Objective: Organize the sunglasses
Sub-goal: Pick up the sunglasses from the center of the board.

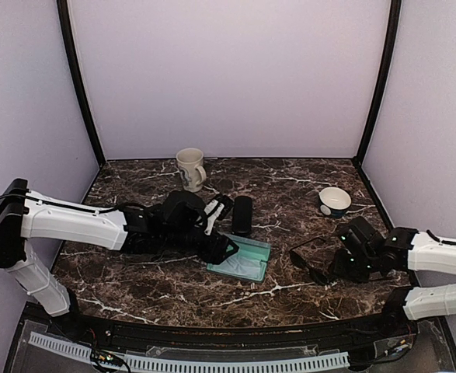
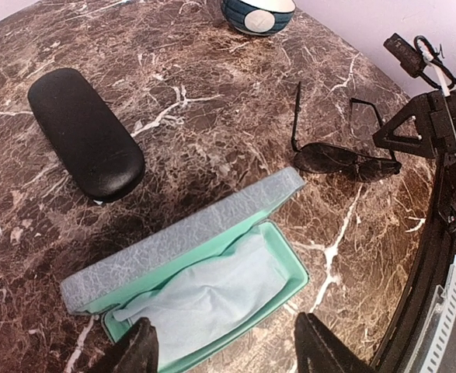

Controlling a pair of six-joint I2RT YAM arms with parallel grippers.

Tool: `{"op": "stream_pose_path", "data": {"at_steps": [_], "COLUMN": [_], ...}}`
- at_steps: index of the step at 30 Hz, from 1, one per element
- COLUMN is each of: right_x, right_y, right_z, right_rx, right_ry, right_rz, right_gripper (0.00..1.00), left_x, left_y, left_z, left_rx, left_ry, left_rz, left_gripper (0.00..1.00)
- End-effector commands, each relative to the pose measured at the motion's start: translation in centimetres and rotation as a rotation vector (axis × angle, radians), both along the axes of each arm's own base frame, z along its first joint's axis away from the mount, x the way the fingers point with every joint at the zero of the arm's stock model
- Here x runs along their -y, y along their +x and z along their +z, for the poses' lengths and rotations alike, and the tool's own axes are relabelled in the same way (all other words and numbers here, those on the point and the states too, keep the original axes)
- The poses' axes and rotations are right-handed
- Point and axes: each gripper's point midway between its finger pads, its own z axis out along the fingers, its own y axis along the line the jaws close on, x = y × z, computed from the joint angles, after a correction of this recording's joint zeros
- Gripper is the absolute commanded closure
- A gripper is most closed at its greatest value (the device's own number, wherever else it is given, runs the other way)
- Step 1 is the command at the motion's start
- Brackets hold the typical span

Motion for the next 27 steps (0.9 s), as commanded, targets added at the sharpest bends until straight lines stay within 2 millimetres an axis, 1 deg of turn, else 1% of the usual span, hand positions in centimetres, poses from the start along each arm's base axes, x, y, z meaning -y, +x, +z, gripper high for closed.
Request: {"op": "stream_pose_path", "data": {"at_steps": [1, 6, 9, 13, 17, 27], "right_x": [-0.7, -0.4, -0.3, -0.5, -0.5, -1.1], "right_y": [0.8, 1.0, 1.2, 1.4, 1.7, 2.6], "right_z": [-0.7, -0.9, -0.9, -1.1, -1.1, 0.3], "right_rx": [-0.003, -0.002, -0.002, -0.002, -0.005, 0.025], "right_ry": [0.001, -0.031, -0.052, -0.063, -0.084, -0.101], "right_rz": [0.024, 0.026, 0.034, 0.053, 0.069, 0.121], "right_gripper": [0.57, 0.64, 0.71, 0.79, 0.84, 0.93], "left_x": [-0.1, 0.1, 0.2, 0.2, 0.0, -0.1], "left_y": [-0.2, -0.3, -0.3, -0.2, -0.2, 0.0], "left_z": [1.2, 1.2, 1.2, 1.2, 1.3, 1.3], "left_rx": [0.014, 0.011, 0.009, 0.01, 0.011, 0.01], "left_ry": [-0.029, -0.031, -0.029, -0.025, -0.021, -0.014], "left_rz": [-0.017, -0.021, -0.026, -0.024, -0.017, -0.008], "left_gripper": [0.39, 0.39, 0.38, 0.39, 0.39, 0.38]}}
